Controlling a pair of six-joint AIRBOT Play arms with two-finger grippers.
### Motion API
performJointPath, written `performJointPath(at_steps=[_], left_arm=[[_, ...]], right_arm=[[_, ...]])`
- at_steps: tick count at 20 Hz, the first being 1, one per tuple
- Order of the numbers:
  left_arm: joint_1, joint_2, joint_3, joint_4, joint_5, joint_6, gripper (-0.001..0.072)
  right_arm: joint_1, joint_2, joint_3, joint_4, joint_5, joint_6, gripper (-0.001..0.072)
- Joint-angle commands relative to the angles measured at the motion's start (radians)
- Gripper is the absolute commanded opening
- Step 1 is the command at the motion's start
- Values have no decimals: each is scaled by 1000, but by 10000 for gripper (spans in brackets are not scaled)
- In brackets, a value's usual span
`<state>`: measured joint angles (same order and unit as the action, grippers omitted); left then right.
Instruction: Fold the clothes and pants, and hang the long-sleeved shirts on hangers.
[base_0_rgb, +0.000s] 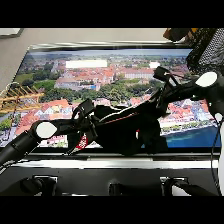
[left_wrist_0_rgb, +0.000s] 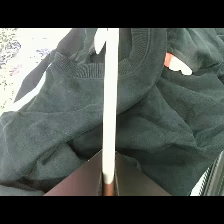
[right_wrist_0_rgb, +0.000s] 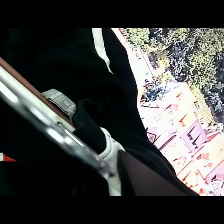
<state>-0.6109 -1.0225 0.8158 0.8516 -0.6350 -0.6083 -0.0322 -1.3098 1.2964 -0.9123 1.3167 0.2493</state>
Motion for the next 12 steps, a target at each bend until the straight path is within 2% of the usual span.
performJointPath(at_steps=[1,3,10,11,12], left_arm=[[1,1,0,0,0,2,32],[1,1,0,0,0,2,32],[1,2,2,0,1,1,38],[1,3,2,0,3,1,52],[1,3,2,0,9,-8,99]], right_arm=[[0,-8,0,19,2,-3,140],[-1,-6,0,22,21,-3,51],[-1,84,0,-58,45,2,46],[-1,103,0,-82,62,15,45],[-1,121,0,-103,78,39,45]])
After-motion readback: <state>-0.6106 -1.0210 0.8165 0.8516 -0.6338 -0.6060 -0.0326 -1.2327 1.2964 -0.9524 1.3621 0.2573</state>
